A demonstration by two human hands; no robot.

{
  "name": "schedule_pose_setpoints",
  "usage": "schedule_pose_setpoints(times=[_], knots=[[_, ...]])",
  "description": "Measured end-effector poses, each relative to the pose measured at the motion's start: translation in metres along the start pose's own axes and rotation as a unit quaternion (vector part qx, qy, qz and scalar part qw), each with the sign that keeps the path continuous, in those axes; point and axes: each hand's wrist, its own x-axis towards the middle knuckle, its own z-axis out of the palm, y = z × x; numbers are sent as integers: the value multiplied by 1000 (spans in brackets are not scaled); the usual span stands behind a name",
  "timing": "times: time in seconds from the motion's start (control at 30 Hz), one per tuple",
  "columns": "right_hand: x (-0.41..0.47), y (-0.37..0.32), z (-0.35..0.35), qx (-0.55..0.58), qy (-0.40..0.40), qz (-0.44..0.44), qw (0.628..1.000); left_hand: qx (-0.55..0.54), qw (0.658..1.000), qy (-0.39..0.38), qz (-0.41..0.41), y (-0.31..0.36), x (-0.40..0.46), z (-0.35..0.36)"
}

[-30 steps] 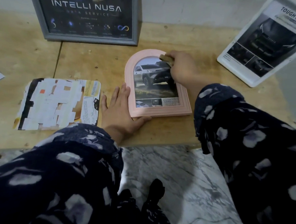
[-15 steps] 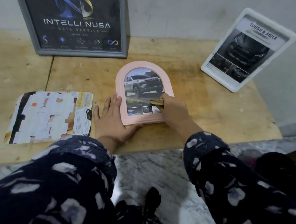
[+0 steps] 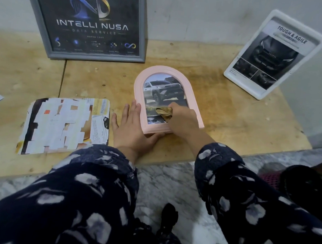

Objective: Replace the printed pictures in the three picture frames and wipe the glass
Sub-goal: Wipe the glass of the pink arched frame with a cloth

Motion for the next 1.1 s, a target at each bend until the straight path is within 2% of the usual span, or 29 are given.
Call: schedule_pose_setpoints(times=[0.13, 0.27, 0.37, 0.43, 0.57, 0.63, 0.7, 0.77, 0.83, 0.87, 0.93, 1.0, 1.1], knots=[[-1, -12, -7, 46, -34, 4, 998, -2, 1000, -3, 0, -2, -1, 0], [6, -31, -1, 109, -101, -2, 989, -3, 1000, -17, 2, -3, 1, 0], [24, -23, -2, 237, -150, 37, 959, 3, 1000, -8, 7, -4, 0, -1], [34, -6, -11, 307, -153, 74, 936, 15, 1000, -7, 7, -3, 0, -3], [53, 29, -35, 407, -88, 140, 898, 18, 1000, -16, 0, -3, -3, -4], [65, 47, -45, 407, -76, 205, 887, -10, 1000, -14, -22, 3, 1, -7], [74, 60, -52, 393, -83, 245, 882, -61, 994, 22, -89, 17, 11, -10], [77, 69, -48, 401, -98, 256, 874, -118, 974, 69, -183, 36, 24, -12], [77, 67, -50, 401, -131, 264, 867, -172, 939, 101, -281, 58, 41, -15], [77, 66, -51, 455, -130, 277, 836, -194, 919, 96, -330, 66, 50, -17], [80, 68, -52, 444, -150, 276, 839, -238, 879, 56, -410, 74, 65, -23], [84, 71, -54, 457, -140, 327, 815, -310, 842, 18, -441, 72, 73, -27], [88, 73, -55, 472, -129, 358, 796, -386, 823, 2, -416, 65, 74, -29]])
